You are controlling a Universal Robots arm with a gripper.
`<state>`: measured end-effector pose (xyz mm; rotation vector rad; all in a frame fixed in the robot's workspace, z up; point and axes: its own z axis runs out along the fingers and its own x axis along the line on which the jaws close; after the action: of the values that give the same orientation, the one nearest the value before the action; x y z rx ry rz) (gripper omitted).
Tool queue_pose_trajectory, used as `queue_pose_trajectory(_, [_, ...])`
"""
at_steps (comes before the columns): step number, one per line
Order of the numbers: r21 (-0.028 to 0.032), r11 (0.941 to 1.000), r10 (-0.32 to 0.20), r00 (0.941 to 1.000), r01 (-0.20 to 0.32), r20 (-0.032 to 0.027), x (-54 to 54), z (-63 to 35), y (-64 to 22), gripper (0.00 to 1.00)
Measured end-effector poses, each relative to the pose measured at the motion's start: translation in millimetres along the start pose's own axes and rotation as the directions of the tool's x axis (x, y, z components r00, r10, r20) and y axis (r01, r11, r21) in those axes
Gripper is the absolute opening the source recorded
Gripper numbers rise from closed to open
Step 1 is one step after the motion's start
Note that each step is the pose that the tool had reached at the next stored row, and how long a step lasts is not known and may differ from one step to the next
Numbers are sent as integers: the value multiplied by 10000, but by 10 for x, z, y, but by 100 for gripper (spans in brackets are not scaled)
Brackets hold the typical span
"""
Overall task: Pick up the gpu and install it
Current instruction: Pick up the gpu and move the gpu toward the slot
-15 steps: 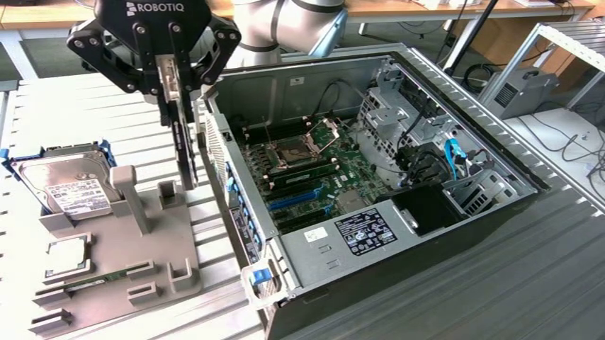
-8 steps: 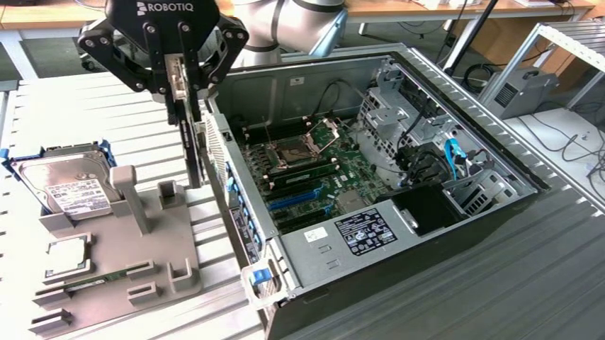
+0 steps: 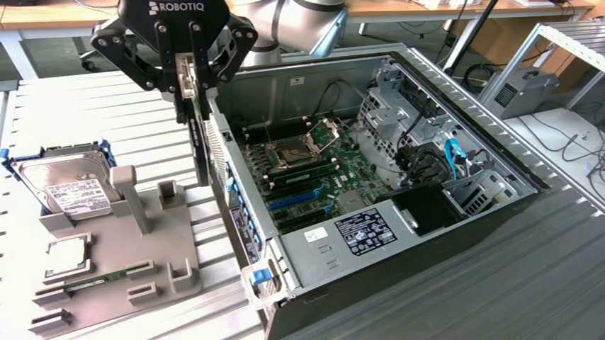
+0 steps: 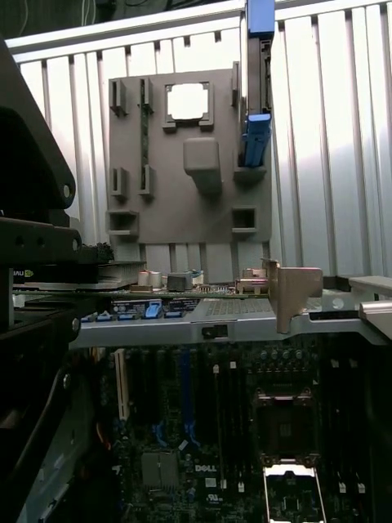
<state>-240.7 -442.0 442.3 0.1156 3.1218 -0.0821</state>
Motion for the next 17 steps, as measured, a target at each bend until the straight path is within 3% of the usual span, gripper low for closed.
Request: queue_pose_trajectory(17, [1, 10000, 1, 10000, -1, 0, -162, 2, 12, 26])
